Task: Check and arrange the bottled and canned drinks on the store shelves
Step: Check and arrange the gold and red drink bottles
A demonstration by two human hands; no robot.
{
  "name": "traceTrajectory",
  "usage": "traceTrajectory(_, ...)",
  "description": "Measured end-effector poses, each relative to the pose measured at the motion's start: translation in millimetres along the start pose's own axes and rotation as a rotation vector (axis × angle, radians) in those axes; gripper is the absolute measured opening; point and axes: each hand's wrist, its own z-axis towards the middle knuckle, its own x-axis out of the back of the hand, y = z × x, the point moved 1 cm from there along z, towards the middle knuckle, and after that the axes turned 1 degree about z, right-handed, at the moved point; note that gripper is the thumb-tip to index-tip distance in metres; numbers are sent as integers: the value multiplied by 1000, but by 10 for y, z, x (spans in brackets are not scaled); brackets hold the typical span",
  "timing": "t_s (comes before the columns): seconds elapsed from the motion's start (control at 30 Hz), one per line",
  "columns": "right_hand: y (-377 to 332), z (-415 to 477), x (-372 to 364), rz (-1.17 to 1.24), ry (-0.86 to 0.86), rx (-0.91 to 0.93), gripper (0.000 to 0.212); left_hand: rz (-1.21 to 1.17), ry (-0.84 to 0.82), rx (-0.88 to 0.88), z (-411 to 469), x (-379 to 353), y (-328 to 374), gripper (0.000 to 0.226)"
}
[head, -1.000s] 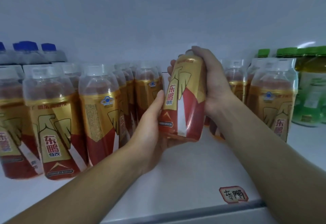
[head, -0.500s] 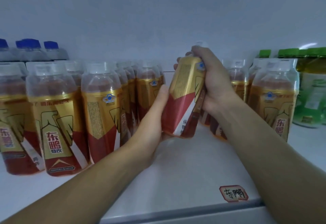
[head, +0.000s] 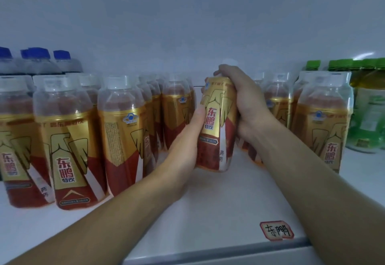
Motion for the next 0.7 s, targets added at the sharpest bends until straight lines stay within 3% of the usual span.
traceTrajectory(0.07, 38, -5, -25, 44, -77, -75, 21, -26, 30, 17, -12, 41, -14, 53)
traceTrajectory(0.2, -8, -57, -26, 144, -132, -127, 24, -177, -90, 137, -54, 47, 40, 69)
traceTrajectory(0.33, -27, -62, -20, 26, -9, -23, 17, 65, -26, 28, -41, 1, 16, 55)
traceTrajectory(0.43, -4, -47, -20, -62, 17, 29, 17, 94, -17, 31, -39, -16, -2, 45)
traceTrajectory(0.57, 0, -39, 3, -43, -168, -87, 27, -202, -44, 129, -30, 46, 29, 63)
traceTrajectory(0.7, 4, -64, 19, -29, -199, -284, 55, -598, -324, 293, -56, 98, 79, 74)
